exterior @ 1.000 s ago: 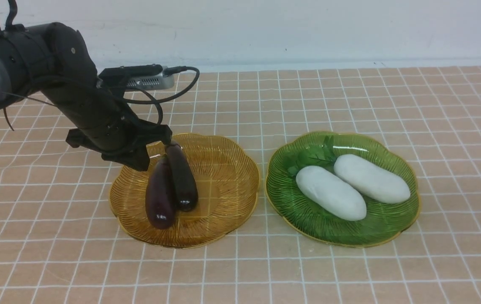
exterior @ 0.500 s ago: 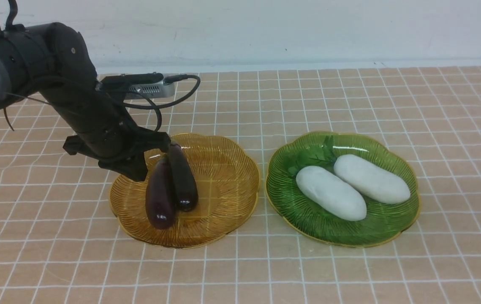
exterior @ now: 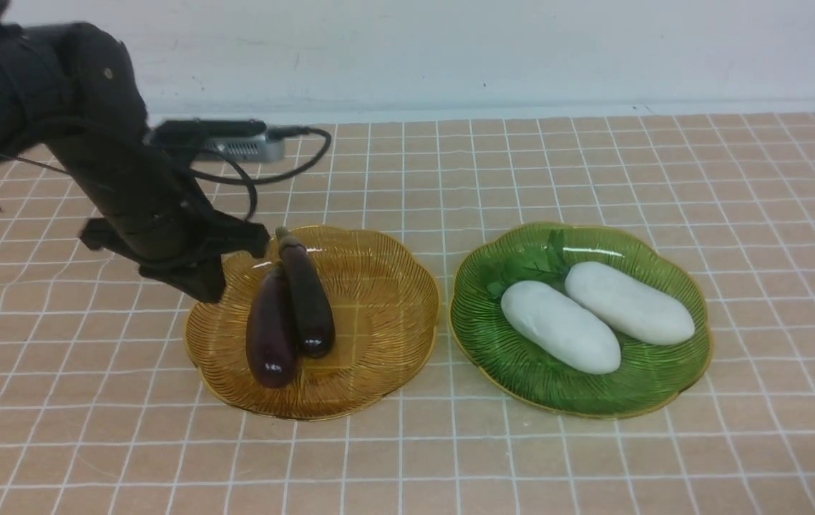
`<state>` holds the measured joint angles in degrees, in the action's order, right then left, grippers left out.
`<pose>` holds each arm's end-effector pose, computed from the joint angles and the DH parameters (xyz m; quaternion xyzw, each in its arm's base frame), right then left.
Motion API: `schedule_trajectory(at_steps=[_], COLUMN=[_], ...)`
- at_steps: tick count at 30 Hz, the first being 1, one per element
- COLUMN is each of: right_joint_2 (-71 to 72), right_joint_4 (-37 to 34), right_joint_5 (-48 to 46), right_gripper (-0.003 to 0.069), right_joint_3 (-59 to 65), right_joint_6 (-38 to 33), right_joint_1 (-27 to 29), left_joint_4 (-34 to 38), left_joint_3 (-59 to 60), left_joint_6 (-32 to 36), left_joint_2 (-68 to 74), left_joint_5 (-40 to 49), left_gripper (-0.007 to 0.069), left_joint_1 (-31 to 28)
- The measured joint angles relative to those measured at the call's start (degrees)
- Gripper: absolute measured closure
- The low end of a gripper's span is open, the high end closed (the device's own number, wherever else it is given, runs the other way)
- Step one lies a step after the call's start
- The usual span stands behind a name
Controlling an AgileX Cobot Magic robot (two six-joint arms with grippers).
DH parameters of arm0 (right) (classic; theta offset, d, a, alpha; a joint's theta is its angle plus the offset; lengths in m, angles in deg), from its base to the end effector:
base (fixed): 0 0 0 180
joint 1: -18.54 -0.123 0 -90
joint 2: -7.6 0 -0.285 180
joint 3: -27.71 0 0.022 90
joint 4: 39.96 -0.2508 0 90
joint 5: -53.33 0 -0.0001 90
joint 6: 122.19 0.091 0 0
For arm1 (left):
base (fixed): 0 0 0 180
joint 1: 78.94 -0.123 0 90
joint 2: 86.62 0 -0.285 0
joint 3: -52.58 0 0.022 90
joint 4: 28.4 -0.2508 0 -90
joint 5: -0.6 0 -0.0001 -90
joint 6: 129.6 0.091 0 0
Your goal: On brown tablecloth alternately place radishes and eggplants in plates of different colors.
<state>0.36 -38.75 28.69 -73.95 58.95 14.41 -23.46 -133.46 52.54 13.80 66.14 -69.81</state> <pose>0.0509 0.0029 0.1686 -0.0268 0.8198 0.0172 0.5718 0.3291 -0.0601 0.3209 0.0859 0.9801 -0.0523 0.1713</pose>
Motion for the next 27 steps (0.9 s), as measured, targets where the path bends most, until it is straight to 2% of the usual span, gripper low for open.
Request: schedule_trajectory(at_steps=[6,14,17,20,27], right_joint_2=[0.0,0.0,0.0,0.0,0.0], right_joint_4=[0.0,-0.4,-0.4,-0.4,-0.4], right_joint_5=[1.1,1.5,1.5,1.5,1.5], right_gripper=[0.0674,0.0674,0.0674,0.0674,0.0674], right_joint_3=[0.2,0.2,0.2,0.2,0.2], right_joint_6=[0.0,0.0,0.0,0.0,0.0], right_joint_1=[0.0,-2.4,-2.4,-2.4,-2.4], left_joint_4=[-6.3,-6.8,-6.7,-6.7,-6.7], left_joint_3=[4.4,23.5,35.3,46.2,61.8], left_joint_6=[-0.2,-2.9,-4.4,-4.7,-5.0], left_joint_2=[-17.3,-45.1,-58.1,-70.9,-85.5], left_joint_5=[4.8,3.7,-2.4,-12.2,-32.8], left_gripper=[0.0628,0.0627,0.0627,0.0627,0.0627], left_joint_1=[0.0,0.0,0.0,0.0,0.0])
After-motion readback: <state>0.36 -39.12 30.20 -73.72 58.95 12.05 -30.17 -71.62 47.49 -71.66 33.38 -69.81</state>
